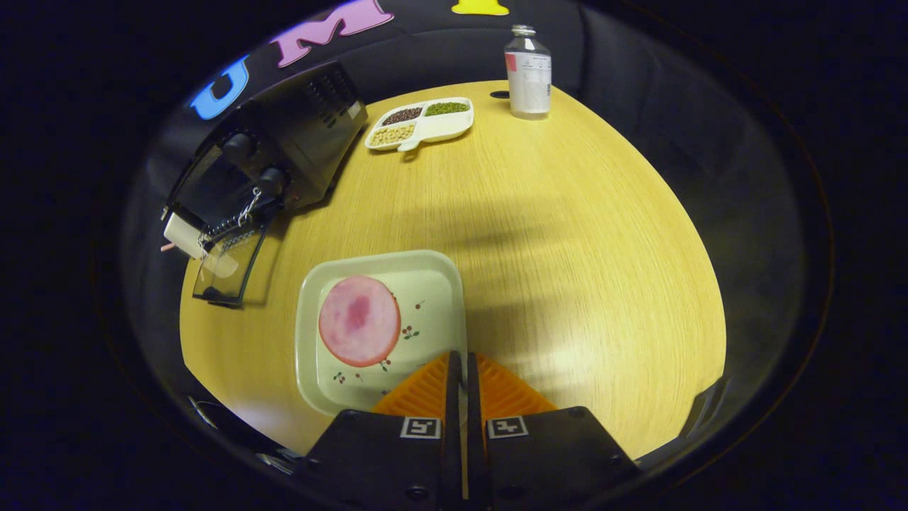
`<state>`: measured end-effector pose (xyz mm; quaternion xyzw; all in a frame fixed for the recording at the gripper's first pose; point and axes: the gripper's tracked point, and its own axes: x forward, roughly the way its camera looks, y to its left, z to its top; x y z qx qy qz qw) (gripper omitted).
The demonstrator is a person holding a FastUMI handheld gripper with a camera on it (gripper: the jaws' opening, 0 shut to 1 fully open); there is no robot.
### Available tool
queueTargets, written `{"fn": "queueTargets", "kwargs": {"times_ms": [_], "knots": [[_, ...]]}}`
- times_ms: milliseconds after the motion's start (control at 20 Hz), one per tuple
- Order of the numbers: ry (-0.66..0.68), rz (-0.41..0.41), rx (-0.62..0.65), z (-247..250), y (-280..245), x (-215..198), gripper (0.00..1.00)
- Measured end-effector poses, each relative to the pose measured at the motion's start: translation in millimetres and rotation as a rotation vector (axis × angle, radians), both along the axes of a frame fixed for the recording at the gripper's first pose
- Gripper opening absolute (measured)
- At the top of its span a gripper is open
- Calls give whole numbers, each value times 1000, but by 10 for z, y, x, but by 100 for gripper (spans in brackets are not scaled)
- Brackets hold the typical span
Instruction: Open the toaster oven, put the food inside, and close the toaster oven door.
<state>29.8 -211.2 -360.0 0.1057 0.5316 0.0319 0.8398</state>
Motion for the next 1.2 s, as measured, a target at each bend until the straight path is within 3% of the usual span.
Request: {"fn": "queueTargets", "kwargs": {"times_ms": [150, 450, 1200], "knots": [[28, -20, 52, 6, 56, -23, 8], [85, -264, 260, 89, 231, -175, 7], [-58, -629, 545, 912, 550, -528, 7]]}}
